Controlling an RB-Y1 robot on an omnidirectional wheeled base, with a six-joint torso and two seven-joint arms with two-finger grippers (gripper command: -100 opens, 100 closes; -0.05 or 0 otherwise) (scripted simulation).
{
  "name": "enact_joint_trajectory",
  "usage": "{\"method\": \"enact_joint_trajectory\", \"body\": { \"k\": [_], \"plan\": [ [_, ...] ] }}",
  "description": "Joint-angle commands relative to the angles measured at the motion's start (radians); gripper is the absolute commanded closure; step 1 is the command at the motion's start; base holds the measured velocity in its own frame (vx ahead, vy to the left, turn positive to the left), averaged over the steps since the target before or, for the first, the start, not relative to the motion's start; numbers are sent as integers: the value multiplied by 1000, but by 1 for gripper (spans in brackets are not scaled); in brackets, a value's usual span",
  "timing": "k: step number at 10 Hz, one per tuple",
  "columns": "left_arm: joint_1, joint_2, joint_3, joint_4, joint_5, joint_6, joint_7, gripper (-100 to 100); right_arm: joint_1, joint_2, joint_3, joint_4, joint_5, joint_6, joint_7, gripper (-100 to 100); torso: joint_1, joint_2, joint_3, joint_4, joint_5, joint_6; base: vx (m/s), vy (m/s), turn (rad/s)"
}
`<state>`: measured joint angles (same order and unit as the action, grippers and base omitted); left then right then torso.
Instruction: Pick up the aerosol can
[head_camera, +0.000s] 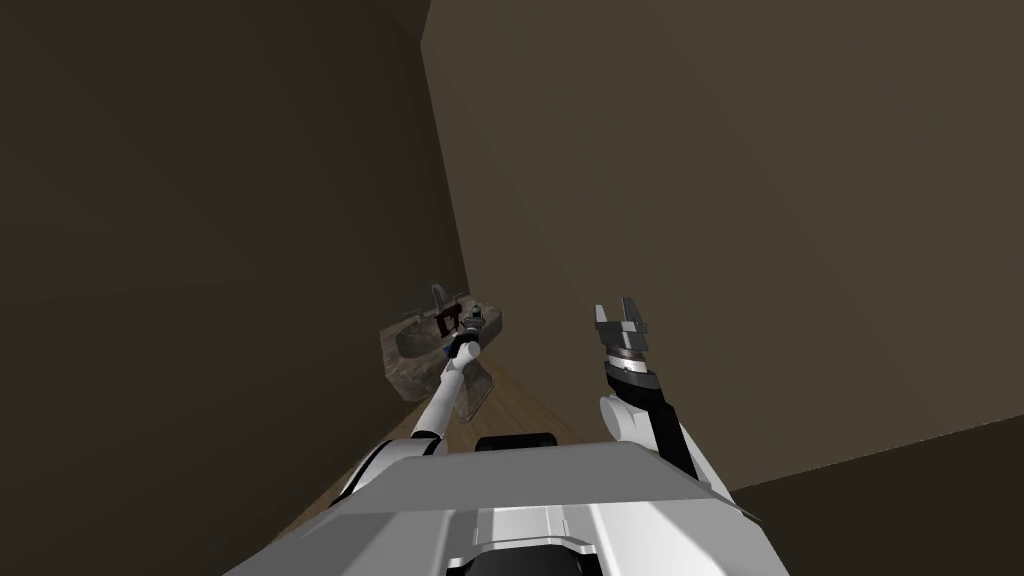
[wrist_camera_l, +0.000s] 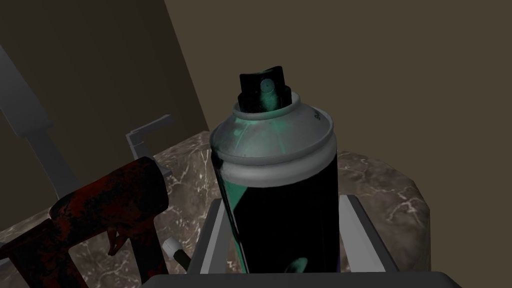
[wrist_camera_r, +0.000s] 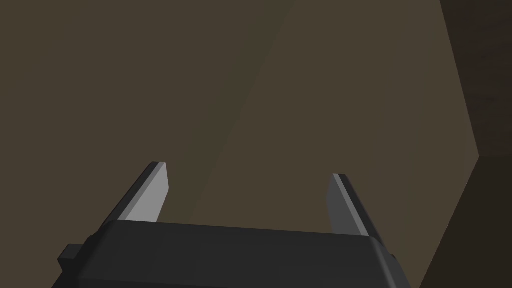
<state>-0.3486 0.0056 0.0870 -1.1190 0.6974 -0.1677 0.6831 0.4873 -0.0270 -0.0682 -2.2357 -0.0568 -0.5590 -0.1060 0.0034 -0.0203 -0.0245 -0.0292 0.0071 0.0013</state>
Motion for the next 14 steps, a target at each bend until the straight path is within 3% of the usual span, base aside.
{"method": "enact_joint_trajectory", "body": {
  "k": [1,2,5,6,7,11,12,14],
  "plan": [
    [39,6,0,-31,3,-2,4,100,0,0,0,0,0,0,0,0,0,0,0,0,0,0,17,-10,3],
    [63,-1,-6,-60,37,19,-29,100,0,0,0,0,0,0,0,0,3,0,-1,-1,1,-2,84,-14,-162],
    [160,-1,-6,-170,37,19,-29,100,0,0,0,0,0,0,0,0,5,-5,-5,-5,2,-2,48,-4,-33],
    [168,-1,-6,-170,37,19,-29,100,0,0,0,0,0,0,0,0,7,-3,-5,-6,2,-4,-5,-3,5],
    [197,-8,-12,-208,70,41,-62,100,0,0,0,0,0,0,0,0,10,-2,-5,-7,3,-6,70,-16,-138],
    [298,-8,-12,-309,70,41,-62,100,0,0,0,0,0,0,0,0,14,-4,-8,-11,4,-9,39,0,-33],
    [329,-15,-18,-349,103,62,-96,100,0,0,0,0,0,0,0,0,17,-3,-8,-13,5,-11,69,-5,-154],
    [389,-15,-18,-402,103,62,-96,100,0,0,0,0,0,0,0,0,18,-9,-12,-15,6,-10,64,1,-56]
  ]
}}
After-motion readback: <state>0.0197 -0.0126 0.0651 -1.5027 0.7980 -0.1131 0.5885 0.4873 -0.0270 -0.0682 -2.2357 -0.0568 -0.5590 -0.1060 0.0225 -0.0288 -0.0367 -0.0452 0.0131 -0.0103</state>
